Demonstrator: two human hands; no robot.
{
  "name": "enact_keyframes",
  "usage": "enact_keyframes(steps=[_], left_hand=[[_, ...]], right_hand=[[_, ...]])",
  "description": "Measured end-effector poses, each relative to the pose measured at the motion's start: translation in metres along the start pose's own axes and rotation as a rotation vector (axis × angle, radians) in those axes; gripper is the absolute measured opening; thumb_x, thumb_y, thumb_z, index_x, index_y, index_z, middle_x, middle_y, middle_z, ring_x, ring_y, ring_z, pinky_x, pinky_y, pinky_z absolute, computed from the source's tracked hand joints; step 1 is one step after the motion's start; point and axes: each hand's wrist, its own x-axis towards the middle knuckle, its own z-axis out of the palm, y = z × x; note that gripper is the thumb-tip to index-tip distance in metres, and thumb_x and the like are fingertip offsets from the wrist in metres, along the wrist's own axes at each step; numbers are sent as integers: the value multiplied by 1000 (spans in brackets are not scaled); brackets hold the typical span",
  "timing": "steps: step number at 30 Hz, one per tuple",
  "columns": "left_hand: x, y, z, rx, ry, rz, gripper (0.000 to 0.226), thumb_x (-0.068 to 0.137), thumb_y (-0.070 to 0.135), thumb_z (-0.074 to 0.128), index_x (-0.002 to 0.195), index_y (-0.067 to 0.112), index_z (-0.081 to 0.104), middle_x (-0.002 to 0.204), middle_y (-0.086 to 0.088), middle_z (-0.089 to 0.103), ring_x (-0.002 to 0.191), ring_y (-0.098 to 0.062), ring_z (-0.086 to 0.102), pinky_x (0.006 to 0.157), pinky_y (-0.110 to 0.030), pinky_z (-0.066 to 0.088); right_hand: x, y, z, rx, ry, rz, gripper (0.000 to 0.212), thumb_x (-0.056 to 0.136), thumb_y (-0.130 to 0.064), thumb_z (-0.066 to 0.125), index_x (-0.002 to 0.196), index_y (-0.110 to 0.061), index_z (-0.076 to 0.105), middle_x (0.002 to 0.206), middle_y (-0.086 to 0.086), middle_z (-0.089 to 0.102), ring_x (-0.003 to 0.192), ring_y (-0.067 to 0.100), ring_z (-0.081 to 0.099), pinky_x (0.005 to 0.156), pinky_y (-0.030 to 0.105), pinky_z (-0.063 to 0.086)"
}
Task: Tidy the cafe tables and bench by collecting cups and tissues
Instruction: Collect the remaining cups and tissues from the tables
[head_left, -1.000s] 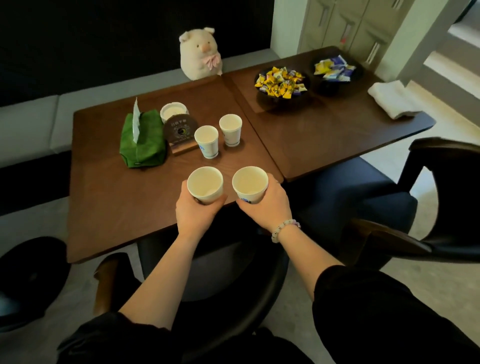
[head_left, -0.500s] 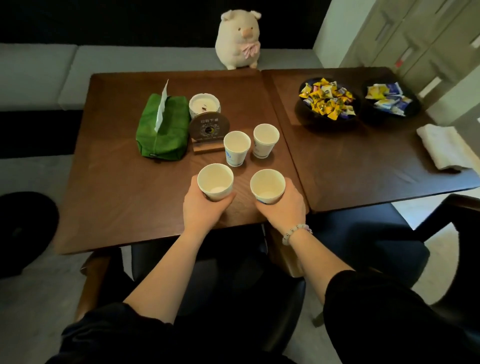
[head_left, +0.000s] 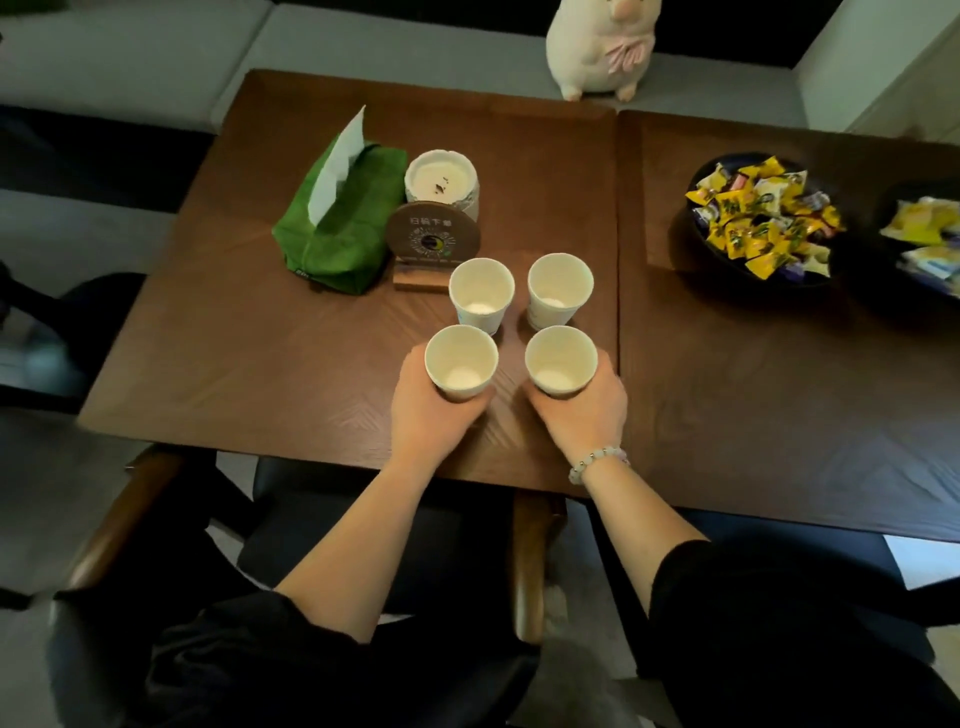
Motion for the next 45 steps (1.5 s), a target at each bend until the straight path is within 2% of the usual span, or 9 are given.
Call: enact_keyframes(steps=[9,21,25,30,32,35,37,41,45], left_hand=[[1,6,39,50,73,-35,73,62,34,86,123,26,46,121,5,55,106,-3,50,88,-24,43],[5,5,38,61,16,-66,76,64,27,86,127,21,45,121,8,53,107,-1,45,89,-19,35],[3,-2,29,118,-92,-41,82,65,23,86,133,18,41,127,7,47,113,0,39,94,-19,33],[8,-15,-12,367,-221,-20,75,73,7,73,138,14,36,136,-2,43,128,-15,41,105,-24,33],[14,-11,-29,384,-81,-47,68,78,0,65,139,10,37,137,-7,43,128,-19,42,104,-24,33],[33,20,-41,247,220,-5,52,83,3,61,132,3,45,130,-13,49,122,-24,46,95,-17,29],[51,47,-39,182,254,19,49,83,12,64,129,5,48,126,-10,52,119,-22,48,92,-15,30],[75,87,-16,303,-2,24,76,76,31,73,140,12,37,137,-8,41,127,-23,43,102,-31,36],[81,94,7,504,-189,-19,91,71,40,77,144,13,29,143,-10,32,131,-30,39,104,-39,36]], right_hand=[[30,11,-16,12,-130,-112,68,66,-38,82,122,-18,51,117,1,61,108,17,55,83,23,40],[30,16,-14,55,-150,-76,70,65,-34,83,125,-17,51,119,0,61,109,14,55,86,20,40],[28,23,-13,-26,-196,-33,69,70,-26,81,128,-17,46,121,2,56,117,18,48,92,26,39],[34,30,-25,-201,-219,-9,65,76,-1,68,134,-12,40,130,8,49,127,23,40,103,34,39],[39,28,-34,-220,-155,17,66,77,3,66,136,-10,40,133,9,48,129,24,39,104,35,38],[53,16,-44,-202,-31,26,58,80,3,61,134,-8,42,132,12,49,127,25,40,102,34,38],[63,4,-45,-171,23,-3,49,83,-2,59,129,-8,46,128,11,53,122,24,44,99,33,40],[72,-26,-43,-111,73,-87,41,86,-13,57,125,-9,48,125,9,53,120,23,44,93,31,40],[67,-47,-37,-182,20,-247,48,81,-20,61,126,-11,48,127,8,50,119,25,41,93,34,39]])
